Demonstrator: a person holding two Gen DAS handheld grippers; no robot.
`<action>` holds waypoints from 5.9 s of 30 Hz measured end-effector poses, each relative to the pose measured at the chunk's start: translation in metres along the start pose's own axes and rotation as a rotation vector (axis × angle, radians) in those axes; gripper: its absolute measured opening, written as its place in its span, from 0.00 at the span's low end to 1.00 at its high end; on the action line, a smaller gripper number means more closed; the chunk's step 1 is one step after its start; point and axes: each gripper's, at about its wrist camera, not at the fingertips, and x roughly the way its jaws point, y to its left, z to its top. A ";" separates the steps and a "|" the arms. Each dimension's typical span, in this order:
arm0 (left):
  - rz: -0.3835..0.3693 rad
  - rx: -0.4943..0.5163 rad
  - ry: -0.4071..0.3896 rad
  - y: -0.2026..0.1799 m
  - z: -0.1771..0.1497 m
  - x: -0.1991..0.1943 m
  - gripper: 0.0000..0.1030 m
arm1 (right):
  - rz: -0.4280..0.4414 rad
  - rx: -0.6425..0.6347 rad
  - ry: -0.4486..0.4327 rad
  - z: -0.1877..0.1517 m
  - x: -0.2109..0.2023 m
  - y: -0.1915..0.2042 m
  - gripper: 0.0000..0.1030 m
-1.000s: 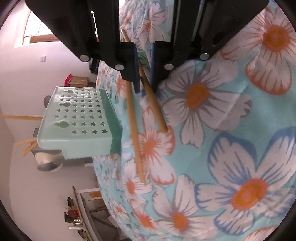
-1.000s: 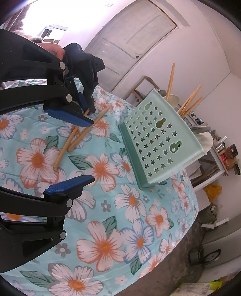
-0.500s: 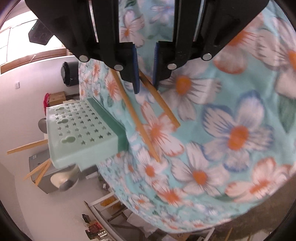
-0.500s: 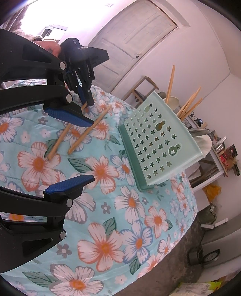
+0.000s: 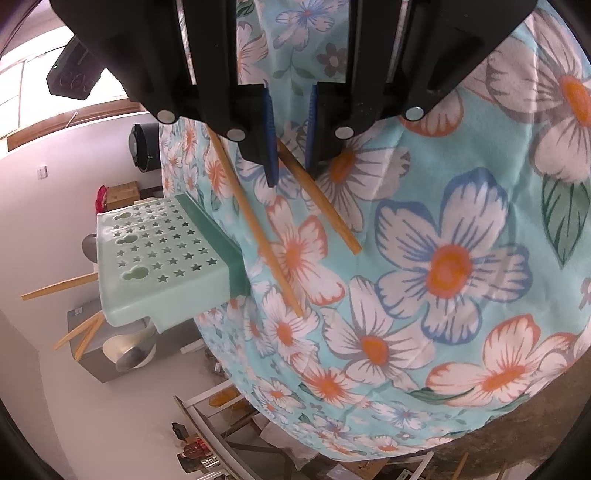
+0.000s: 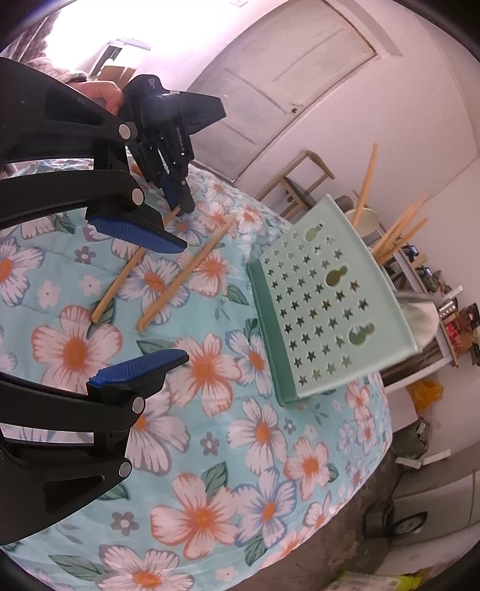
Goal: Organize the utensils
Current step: 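Grasp a chopstick with the right tool while the left tool holds its chopsticks, then carry chopsticks above the basket with the left tool while the right tool carries its chopstick, then lower the left tool's chopstick into the green basket and open the left tool, then lower the right tool's chopstick into the green basket and open the right tool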
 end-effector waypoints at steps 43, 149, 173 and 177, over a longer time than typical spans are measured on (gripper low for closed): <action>0.049 0.106 -0.173 -0.005 -0.035 -0.015 0.15 | -0.088 -0.758 0.317 0.047 0.197 0.145 0.04; 0.005 0.730 -0.628 -0.337 0.073 -0.078 0.06 | -0.053 -0.077 -0.381 0.099 -0.137 -0.010 0.04; 0.075 0.689 -0.569 -0.298 0.059 -0.066 0.66 | -0.076 -0.083 -0.381 0.105 -0.137 -0.005 0.04; 0.065 0.701 -0.555 -0.285 0.044 -0.084 0.74 | -0.078 -0.117 -0.397 0.110 -0.143 0.009 0.04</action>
